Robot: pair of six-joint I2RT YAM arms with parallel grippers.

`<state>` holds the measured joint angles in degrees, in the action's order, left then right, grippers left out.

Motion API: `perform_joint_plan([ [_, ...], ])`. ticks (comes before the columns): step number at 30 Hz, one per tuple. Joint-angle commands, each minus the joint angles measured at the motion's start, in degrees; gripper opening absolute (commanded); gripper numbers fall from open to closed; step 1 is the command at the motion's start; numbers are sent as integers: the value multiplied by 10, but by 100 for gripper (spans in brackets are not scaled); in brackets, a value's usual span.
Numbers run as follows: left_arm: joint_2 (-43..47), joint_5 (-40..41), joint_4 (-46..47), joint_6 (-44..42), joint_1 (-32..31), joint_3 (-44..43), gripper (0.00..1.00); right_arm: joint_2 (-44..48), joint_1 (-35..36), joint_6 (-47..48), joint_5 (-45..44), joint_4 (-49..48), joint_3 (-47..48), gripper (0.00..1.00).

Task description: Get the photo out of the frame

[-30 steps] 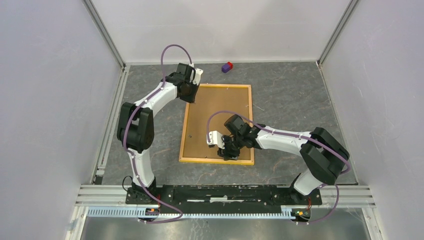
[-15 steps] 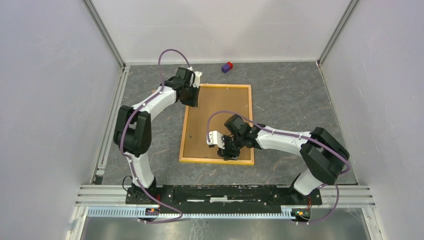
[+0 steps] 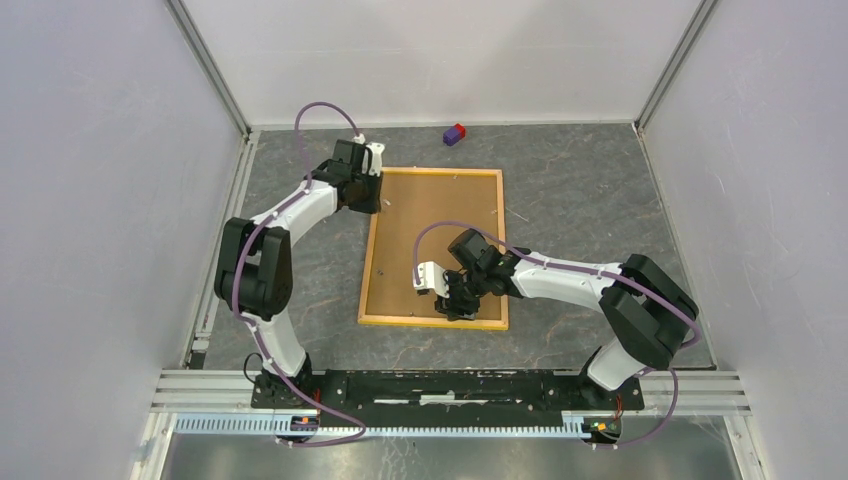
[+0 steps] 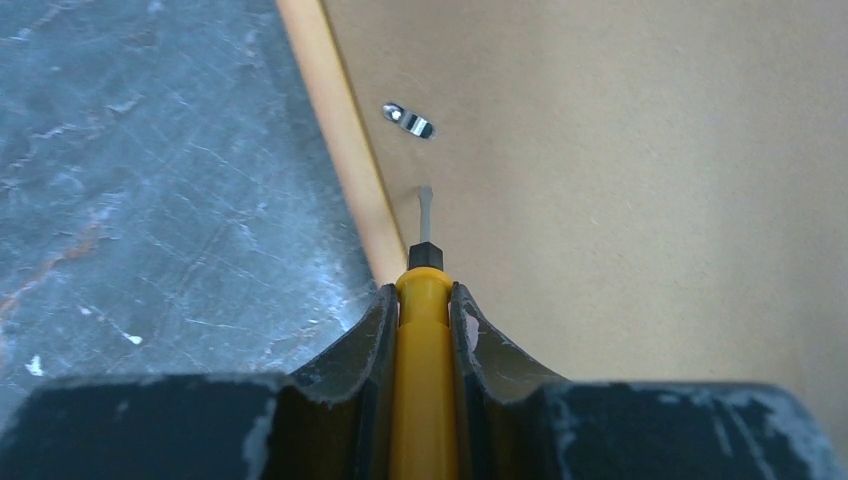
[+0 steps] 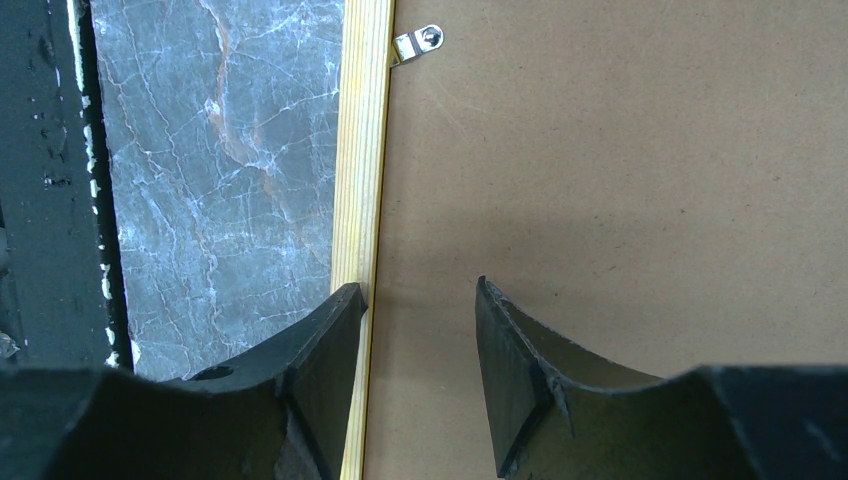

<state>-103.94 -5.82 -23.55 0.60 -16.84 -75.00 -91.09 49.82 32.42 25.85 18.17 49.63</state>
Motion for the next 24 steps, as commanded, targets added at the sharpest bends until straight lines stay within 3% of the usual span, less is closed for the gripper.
perform_joint_plan([
  [1,-13,23,38,-37,15,10,2,-23,7,8,-2,21,1,52],
  [24,-69,-44,40,-32,2,-6,2,-35,7,9,0,25,4,51],
])
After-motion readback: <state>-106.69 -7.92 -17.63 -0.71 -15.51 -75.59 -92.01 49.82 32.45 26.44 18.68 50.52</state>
